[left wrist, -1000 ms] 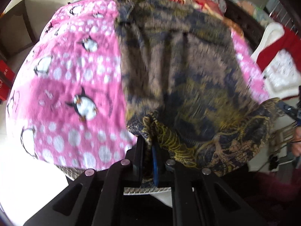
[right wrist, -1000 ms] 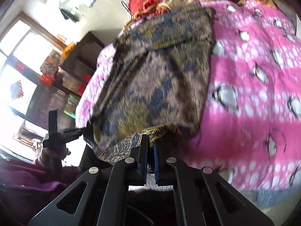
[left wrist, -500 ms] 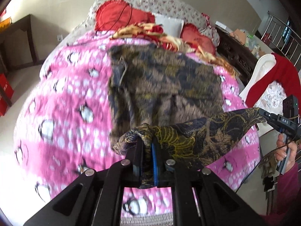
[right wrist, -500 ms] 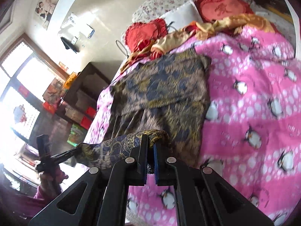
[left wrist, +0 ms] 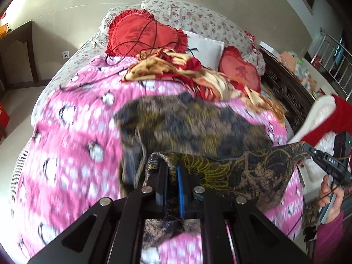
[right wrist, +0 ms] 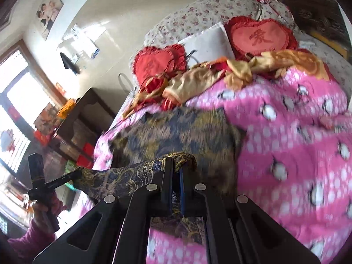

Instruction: Fold small clothes

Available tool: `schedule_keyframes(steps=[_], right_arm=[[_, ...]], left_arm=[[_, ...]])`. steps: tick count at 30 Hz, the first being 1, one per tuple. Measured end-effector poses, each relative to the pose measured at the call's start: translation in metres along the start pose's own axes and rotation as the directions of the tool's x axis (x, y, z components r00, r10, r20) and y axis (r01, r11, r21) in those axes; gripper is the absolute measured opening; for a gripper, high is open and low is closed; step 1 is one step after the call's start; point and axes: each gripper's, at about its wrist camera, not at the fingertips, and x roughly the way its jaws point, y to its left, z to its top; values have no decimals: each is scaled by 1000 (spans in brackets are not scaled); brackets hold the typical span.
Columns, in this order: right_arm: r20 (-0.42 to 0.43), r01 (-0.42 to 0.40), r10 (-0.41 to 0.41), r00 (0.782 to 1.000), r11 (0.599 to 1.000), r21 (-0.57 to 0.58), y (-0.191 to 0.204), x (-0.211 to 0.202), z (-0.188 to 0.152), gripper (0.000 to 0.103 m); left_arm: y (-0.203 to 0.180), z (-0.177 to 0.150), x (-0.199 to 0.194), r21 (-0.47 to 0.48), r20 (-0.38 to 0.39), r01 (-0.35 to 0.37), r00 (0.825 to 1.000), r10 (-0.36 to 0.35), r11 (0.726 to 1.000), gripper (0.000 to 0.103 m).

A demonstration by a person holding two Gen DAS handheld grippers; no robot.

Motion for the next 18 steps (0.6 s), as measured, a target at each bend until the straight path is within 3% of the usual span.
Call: schedule_keyframes(steps=[5, 10, 12, 13, 14, 16, 18], right_arm=[[6, 17, -18, 1000, 997, 73, -33, 50, 48, 0], [-64, 74, -67, 996, 991, 113, -64, 120, 80, 0], [-87, 129, -121, 989, 987, 93, -66, 135, 86, 5], [-64, 156, -151, 986, 984, 84, -68, 133, 90, 13], [-29, 173, -171, 985, 981, 83, -69, 126, 92, 17], [33, 149, -153, 988, 984, 93, -67, 101, 91, 17], [5, 82, -82, 997, 996, 29, -50, 91, 80, 17]], left_arm=[[15, 49, 55, -19, -33, -35, 999, 34, 999, 7], [35, 79, 112, -57, -94, -81, 993, 75, 995, 9], [43, 89, 115, -72, -84, -76, 994, 70, 994, 25], [46, 93, 111, -85, -67, -67, 996, 61, 994, 33], [50, 96, 104, -100, -45, -60, 997, 56, 993, 49], [51, 96, 84, -96, -12, -30, 1000, 29, 995, 53], [40, 88, 71, -12, -26, -38, 999, 38, 999, 53]])
